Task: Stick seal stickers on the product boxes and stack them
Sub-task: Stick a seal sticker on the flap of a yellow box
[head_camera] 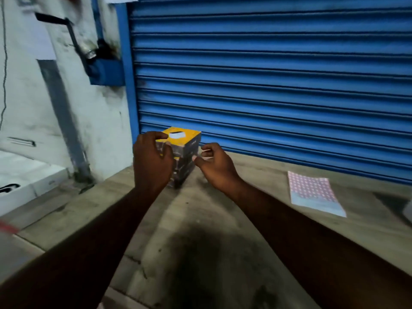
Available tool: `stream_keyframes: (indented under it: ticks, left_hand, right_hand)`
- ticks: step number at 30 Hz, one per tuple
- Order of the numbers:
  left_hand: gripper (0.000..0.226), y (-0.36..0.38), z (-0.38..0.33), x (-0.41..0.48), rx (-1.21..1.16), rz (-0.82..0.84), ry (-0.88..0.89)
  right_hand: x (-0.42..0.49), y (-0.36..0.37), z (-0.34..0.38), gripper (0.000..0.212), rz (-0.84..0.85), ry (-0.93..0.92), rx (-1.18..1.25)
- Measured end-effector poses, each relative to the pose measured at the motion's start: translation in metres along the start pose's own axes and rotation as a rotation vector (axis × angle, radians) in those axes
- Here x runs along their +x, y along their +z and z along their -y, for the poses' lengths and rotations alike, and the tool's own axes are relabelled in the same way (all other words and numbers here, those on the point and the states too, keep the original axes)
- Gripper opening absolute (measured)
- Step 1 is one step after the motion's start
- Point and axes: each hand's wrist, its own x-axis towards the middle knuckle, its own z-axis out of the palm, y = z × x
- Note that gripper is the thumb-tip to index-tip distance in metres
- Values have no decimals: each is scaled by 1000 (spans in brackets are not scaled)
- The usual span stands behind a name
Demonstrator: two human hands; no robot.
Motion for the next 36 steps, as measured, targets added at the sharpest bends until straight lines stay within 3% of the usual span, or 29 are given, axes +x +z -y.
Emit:
stream_keyframes:
  ticks: [5,10,16,22,29,33,36]
  left_hand:
    - [30,1,41,31,88,76,-256]
    - [35,3,48,34,75,160,-294]
    - [29,2,36,25,83,84,-181]
    - [24,11,-5,15,-95,67,-30]
    - [56,37,-66,-11,-143,300,202]
    - [47,58,-105,-33,-127,330,289]
    - [40,77,-145,-54,-312,473,218]
  right_hand:
    - [27,25,11,38,52,-12,56]
    - [41,38,7,51,89,29,83]
    - [41,36,1,50,29,61,165]
    - [33,8,2,61,-117,55,289]
    - [6,-91,-1,37,-183,77,354]
    - [-20,-151,-14,22,-144,82,377]
    - [-42,-197,-28,24,-100,99,376]
